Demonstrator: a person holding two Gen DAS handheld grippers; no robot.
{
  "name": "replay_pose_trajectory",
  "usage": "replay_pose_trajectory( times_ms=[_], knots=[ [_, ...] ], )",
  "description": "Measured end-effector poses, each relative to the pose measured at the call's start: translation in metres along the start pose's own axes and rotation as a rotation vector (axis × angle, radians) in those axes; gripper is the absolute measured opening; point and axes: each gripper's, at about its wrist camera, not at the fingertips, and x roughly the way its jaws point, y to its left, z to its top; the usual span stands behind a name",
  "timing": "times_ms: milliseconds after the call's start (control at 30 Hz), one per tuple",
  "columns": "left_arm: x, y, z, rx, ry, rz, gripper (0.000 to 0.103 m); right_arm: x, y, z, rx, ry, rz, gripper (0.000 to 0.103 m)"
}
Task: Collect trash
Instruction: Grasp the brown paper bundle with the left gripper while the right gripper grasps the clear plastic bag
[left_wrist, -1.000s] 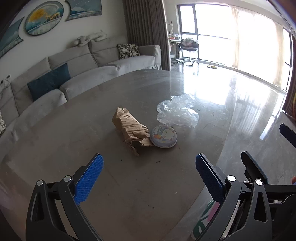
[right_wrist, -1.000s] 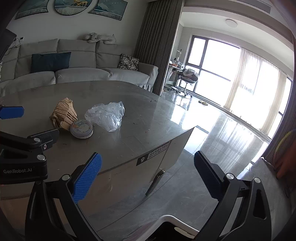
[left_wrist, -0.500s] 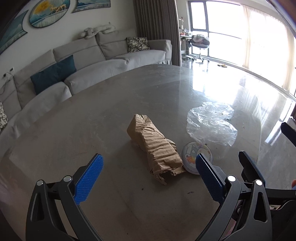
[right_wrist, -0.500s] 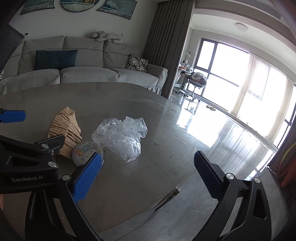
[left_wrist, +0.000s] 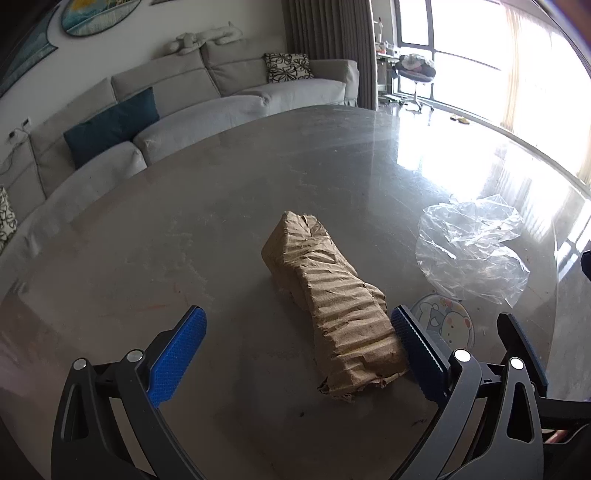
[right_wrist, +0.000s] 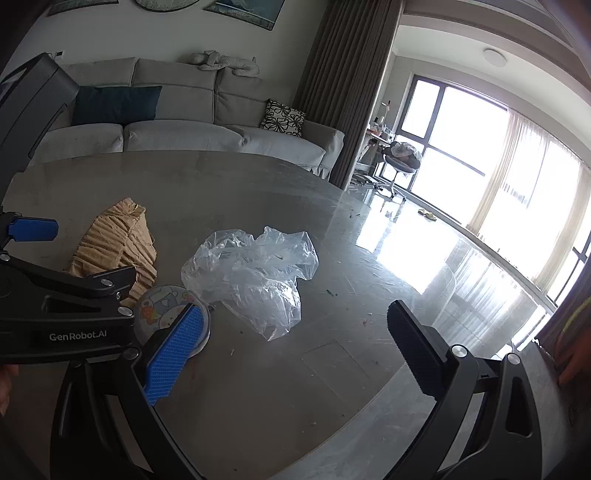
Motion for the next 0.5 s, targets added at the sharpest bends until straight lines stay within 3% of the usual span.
replay_pose_trajectory(
  times_ms=[100,167,200,500],
  knots=[
    [-0.001,-0.001,-0.002,0.009,-0.010,-0.002,0.091,0.000,0.002,0.000,-0.007,-0.003,0.001,0.099],
    [0.000,-0.002,-0.003,0.025,-0.004,-0.005,0.054,0.000,0.002,-0.001,-0.009,-0.002,0.003,0.099],
    [0.002,0.000,-0.004,0.025,0.007,-0.018,0.044,0.000,0.002,-0.001,-0.007,-0.004,0.004,0.099],
    [-0.021,0.013,-0.008,0.007,-0.072,-0.003,0.037,-0.004,0.003,0.001,-0.006,-0.014,0.011,0.099]
  ],
)
